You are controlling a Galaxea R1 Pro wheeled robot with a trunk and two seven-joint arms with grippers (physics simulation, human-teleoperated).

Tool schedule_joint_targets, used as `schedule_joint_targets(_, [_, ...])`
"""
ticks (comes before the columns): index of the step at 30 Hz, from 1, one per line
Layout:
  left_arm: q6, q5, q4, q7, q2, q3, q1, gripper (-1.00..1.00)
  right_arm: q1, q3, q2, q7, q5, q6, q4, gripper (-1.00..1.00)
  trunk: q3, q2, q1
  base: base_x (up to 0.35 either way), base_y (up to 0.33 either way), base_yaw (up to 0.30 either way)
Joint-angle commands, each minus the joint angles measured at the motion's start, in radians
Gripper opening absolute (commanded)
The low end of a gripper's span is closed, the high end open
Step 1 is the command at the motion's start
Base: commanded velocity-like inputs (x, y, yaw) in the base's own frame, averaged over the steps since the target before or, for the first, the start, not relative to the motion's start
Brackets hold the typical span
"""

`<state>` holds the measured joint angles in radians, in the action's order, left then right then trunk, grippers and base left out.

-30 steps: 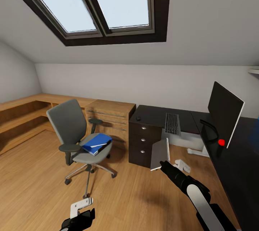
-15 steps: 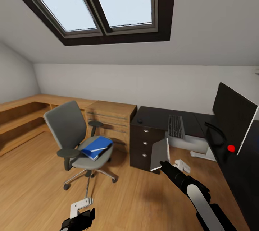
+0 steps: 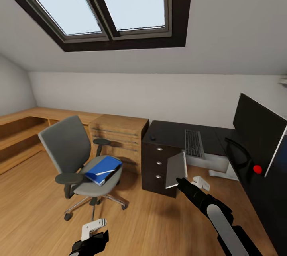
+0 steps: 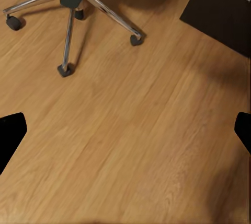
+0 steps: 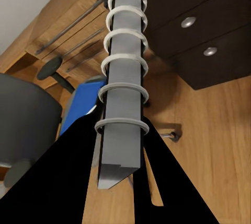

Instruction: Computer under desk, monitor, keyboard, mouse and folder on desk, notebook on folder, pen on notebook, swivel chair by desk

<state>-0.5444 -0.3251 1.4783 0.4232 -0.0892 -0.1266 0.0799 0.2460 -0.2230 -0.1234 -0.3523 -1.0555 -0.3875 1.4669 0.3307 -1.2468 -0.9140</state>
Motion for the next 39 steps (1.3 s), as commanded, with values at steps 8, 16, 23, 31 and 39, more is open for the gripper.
schedule_joint_targets(8, [-0.002,-0.01,0.002,0.009,0.001,-0.005,0.0,1.0,0.001,-0.004,0.0,-0.005,-0.008,-0.001,-0.001,-1.0,-0.026,0.056,0.031,0.034,0.0,-0.059])
schedule_joint_targets(16, [-0.002,-0.011,0.002,0.009,0.001,-0.005,0.0,1.0,0.001,-0.033,0.0,-0.003,0.007,-0.001,0.001,-1.0,-0.051,0.112,0.061,0.293,0.0,-0.002])
schedule_joint_targets(23, [-0.002,-0.011,0.002,0.009,0.001,-0.005,0.0,1.0,0.001,-0.033,0.001,-0.002,0.017,-0.001,0.001,-1.0,-0.073,0.161,0.088,0.333,0.0,0.0])
schedule_joint_targets(31, [-0.002,-0.011,0.001,0.009,0.0,-0.005,0.0,1.0,0.001,-0.033,0.001,0.001,0.016,-0.001,0.001,-1.0,-0.098,0.217,0.119,0.333,0.0,0.0])
schedule_joint_targets(39, [-0.002,-0.011,0.0,0.009,0.001,-0.005,0.0,1.0,0.001,-0.028,0.001,0.001,0.016,-0.001,0.0,-1.0,-0.098,0.217,0.119,0.204,0.0,0.0])
